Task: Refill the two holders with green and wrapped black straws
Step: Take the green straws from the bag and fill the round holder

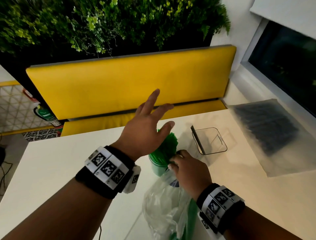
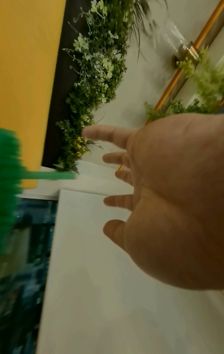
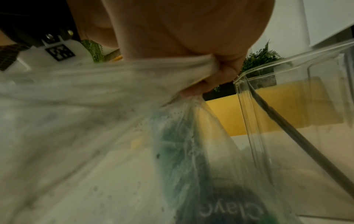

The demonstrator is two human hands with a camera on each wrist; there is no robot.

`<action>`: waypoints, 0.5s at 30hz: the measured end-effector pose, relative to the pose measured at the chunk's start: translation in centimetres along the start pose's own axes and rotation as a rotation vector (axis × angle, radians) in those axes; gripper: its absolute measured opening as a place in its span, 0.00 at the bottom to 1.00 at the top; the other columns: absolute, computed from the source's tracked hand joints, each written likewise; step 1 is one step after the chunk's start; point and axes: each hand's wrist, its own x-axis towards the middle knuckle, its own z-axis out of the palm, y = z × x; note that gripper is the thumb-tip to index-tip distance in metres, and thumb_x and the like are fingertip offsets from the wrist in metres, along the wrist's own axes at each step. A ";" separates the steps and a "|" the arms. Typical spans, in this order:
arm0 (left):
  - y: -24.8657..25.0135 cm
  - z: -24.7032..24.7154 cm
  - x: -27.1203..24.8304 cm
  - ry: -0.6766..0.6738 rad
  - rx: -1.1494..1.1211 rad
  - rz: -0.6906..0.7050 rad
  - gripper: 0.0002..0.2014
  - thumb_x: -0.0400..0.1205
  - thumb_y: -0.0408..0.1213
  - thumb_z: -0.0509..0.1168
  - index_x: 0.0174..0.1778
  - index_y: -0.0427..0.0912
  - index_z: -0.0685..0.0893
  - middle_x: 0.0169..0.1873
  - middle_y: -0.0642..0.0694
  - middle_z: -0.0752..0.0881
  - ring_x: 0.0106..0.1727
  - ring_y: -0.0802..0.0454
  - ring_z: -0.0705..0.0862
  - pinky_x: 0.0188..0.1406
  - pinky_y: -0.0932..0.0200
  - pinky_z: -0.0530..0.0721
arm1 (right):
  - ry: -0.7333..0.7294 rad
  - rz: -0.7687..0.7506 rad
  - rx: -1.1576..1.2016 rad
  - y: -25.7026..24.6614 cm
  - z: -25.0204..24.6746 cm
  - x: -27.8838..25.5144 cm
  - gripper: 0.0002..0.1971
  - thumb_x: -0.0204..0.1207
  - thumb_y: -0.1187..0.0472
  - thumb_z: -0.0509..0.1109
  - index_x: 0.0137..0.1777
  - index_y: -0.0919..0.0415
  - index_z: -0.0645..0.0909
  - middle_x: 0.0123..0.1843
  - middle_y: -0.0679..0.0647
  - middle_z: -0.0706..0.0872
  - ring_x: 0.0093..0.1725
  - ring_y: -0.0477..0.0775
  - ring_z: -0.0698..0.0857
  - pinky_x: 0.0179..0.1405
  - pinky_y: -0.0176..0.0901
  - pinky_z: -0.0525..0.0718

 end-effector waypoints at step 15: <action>-0.7 7.2 -0.3 -0.223 0.377 -0.065 0.19 0.85 0.58 0.56 0.62 0.51 0.81 0.59 0.49 0.84 0.63 0.43 0.79 0.51 0.48 0.82 | 0.034 -0.007 -0.001 -0.1 -0.2 -0.5 0.11 0.83 0.44 0.61 0.57 0.44 0.82 0.66 0.43 0.79 0.46 0.49 0.88 0.39 0.42 0.81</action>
